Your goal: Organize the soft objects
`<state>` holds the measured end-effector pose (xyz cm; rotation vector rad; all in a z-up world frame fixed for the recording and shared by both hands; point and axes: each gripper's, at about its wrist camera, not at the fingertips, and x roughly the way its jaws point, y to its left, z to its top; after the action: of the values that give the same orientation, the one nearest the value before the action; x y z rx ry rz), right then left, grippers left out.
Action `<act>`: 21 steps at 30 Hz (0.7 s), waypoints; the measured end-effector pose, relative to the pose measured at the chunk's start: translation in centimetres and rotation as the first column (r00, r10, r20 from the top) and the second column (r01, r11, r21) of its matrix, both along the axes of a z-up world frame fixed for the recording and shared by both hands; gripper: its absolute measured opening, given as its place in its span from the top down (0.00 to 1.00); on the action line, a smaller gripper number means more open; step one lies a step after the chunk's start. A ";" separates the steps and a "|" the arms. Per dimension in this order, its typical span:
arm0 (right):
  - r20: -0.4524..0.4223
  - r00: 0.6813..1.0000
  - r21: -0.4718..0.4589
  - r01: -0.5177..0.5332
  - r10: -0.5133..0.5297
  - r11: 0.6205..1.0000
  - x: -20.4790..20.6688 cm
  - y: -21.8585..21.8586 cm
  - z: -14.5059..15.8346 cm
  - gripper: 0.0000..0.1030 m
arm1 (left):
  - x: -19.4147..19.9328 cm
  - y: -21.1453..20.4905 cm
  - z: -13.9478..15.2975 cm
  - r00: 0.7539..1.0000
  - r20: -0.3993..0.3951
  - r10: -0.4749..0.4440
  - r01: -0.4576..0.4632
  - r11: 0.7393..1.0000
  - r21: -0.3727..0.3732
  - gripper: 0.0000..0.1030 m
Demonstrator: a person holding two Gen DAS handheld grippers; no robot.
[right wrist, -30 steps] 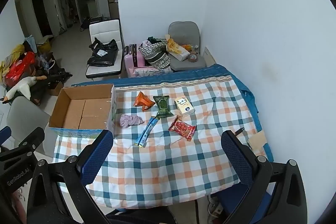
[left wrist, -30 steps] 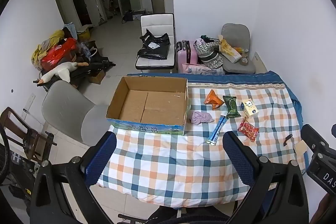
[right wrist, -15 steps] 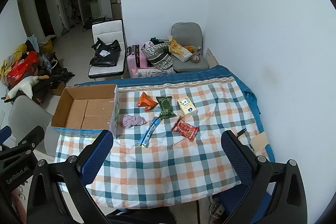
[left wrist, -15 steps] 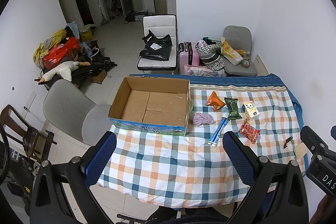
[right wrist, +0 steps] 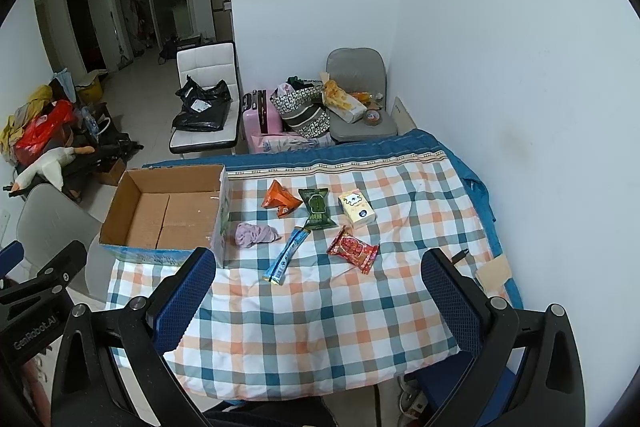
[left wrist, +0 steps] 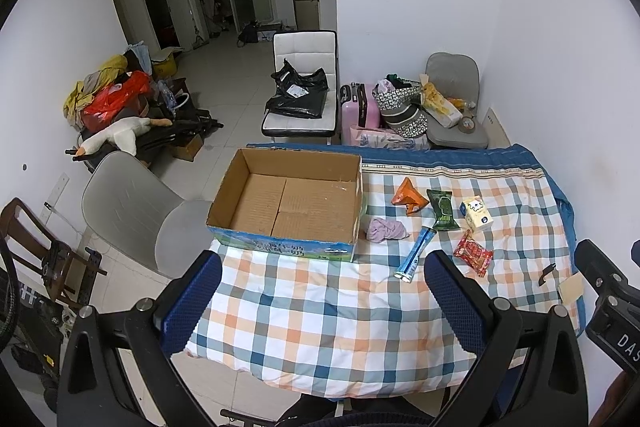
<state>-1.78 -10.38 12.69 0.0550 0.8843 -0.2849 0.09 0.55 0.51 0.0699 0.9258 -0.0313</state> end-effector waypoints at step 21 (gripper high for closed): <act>0.017 1.000 0.001 0.001 -0.001 1.000 -0.1 -0.4 0.1 0.00 | 1.3 0.2 1.3 1.000 0.010 0.004 -0.004 1.000 -0.002 0.00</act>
<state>-1.83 -10.79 12.83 0.0589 0.8681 -0.2843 1.37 0.79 1.86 0.0666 0.9162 -0.0283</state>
